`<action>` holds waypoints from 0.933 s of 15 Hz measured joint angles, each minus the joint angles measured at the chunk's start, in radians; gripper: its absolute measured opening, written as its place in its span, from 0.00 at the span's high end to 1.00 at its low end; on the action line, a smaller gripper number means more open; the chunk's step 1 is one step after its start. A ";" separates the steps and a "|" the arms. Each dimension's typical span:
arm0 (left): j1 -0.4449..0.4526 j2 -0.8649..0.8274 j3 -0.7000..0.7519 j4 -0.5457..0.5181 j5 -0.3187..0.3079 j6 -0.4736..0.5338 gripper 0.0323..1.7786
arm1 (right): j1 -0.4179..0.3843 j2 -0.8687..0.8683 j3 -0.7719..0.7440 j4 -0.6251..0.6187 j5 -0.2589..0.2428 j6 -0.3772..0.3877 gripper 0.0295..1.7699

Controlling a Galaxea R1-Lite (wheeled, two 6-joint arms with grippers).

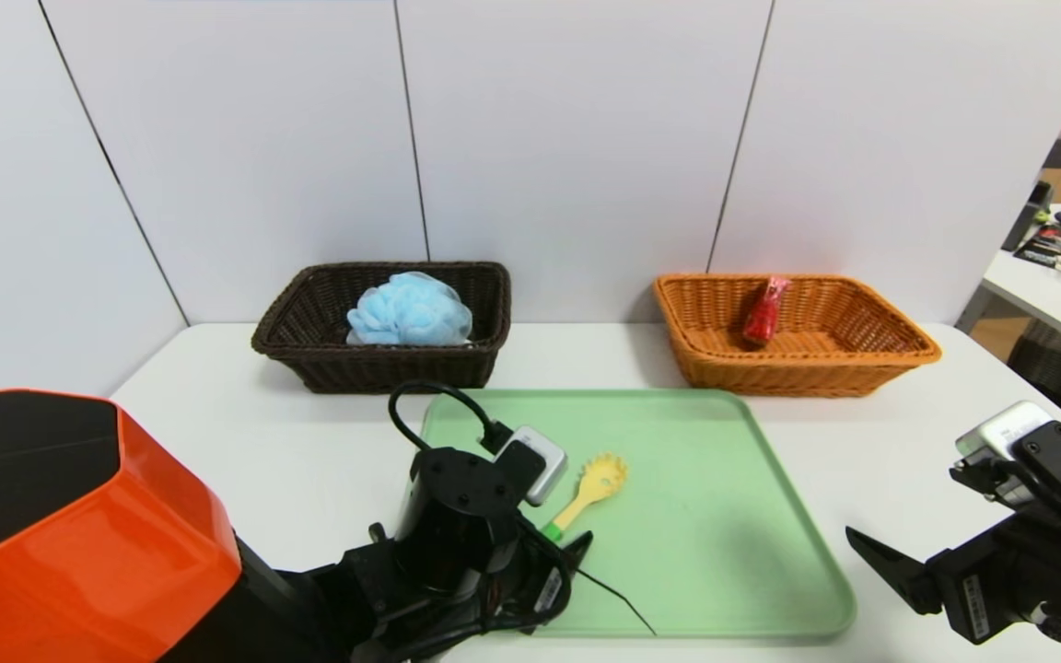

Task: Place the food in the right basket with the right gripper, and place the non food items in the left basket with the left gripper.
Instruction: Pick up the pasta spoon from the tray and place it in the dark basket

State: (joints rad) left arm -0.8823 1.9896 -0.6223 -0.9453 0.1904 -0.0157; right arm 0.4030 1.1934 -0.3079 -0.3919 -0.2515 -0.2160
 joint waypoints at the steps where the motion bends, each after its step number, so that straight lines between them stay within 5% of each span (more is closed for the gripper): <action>1: -0.001 0.000 0.000 -0.004 0.001 0.003 0.42 | 0.000 0.000 0.000 0.000 0.001 0.000 0.04; 4: -0.007 -0.010 -0.001 -0.005 0.001 0.007 0.59 | 0.000 0.000 0.004 0.000 0.001 0.001 0.04; 5: -0.016 -0.018 -0.003 -0.005 0.002 0.007 0.85 | 0.000 0.000 0.004 0.000 0.001 0.001 0.04; 6: -0.029 -0.030 -0.005 -0.007 0.007 0.009 0.99 | 0.000 0.000 0.004 0.000 0.001 0.000 0.04; 14: -0.103 -0.120 -0.018 0.047 0.036 0.014 0.99 | 0.000 0.001 0.005 0.000 0.003 0.000 0.04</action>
State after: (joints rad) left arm -0.9857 1.8700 -0.6402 -0.8985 0.2260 -0.0019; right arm 0.4030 1.1945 -0.3026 -0.3915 -0.2487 -0.2160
